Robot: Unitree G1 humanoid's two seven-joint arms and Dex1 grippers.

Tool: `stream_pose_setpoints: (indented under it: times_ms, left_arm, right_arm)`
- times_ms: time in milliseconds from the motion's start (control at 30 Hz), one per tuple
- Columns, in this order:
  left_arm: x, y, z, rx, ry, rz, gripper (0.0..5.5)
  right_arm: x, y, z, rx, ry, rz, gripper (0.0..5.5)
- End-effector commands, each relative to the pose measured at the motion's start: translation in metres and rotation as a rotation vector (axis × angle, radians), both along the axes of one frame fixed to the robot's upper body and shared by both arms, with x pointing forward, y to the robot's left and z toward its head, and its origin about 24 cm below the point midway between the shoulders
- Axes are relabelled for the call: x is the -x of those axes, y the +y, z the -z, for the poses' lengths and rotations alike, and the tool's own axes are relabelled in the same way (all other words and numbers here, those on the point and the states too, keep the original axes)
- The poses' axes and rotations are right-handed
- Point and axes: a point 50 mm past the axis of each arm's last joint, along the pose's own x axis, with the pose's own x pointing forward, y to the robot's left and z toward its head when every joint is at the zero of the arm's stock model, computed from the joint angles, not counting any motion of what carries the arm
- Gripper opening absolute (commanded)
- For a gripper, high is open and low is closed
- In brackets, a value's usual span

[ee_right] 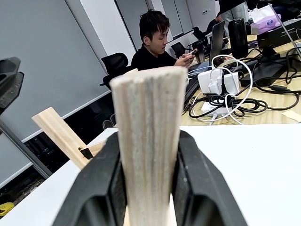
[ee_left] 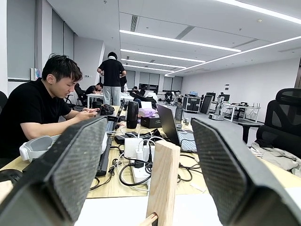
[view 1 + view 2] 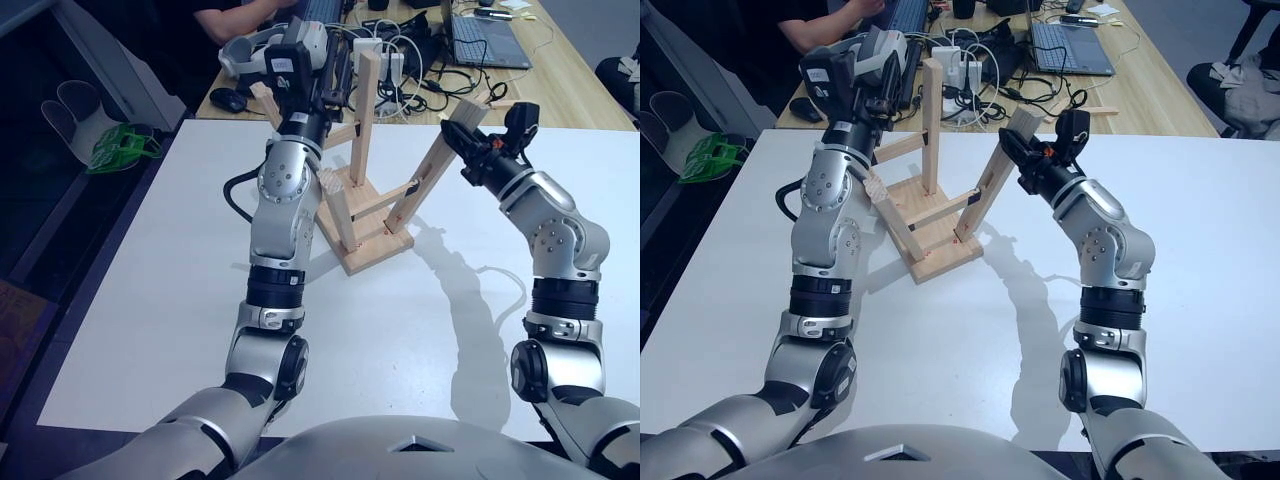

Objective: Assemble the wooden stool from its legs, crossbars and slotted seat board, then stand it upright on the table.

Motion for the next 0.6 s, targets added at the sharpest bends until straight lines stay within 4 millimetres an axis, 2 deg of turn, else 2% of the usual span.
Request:
stream_pose_setpoints:
  times_ms: [33, 200, 433, 600]
  left_arm:
    - [0.000, 0.000, 0.003, 0.001, 0.019, 0.001, 3.27]
    - [0.000, -0.001, 0.003, 0.003, 0.020, 0.002, 3.27]
    - [-0.002, 0.003, 0.001, 0.008, 0.019, -0.008, 3.27]
    - [-0.002, 0.003, 0.001, 0.011, 0.020, -0.009, 3.27]
  right_arm:
    - [-0.002, 0.001, -0.002, 0.039, -0.027, -0.007, 0.99]
    - [0.002, 0.007, -0.001, 0.086, -0.048, -0.063, 0.99]
    - [0.007, -0.001, 0.003, 0.138, -0.058, -0.094, 0.99]
    - [0.015, 0.002, 0.004, 0.178, -0.080, -0.109, 0.99]
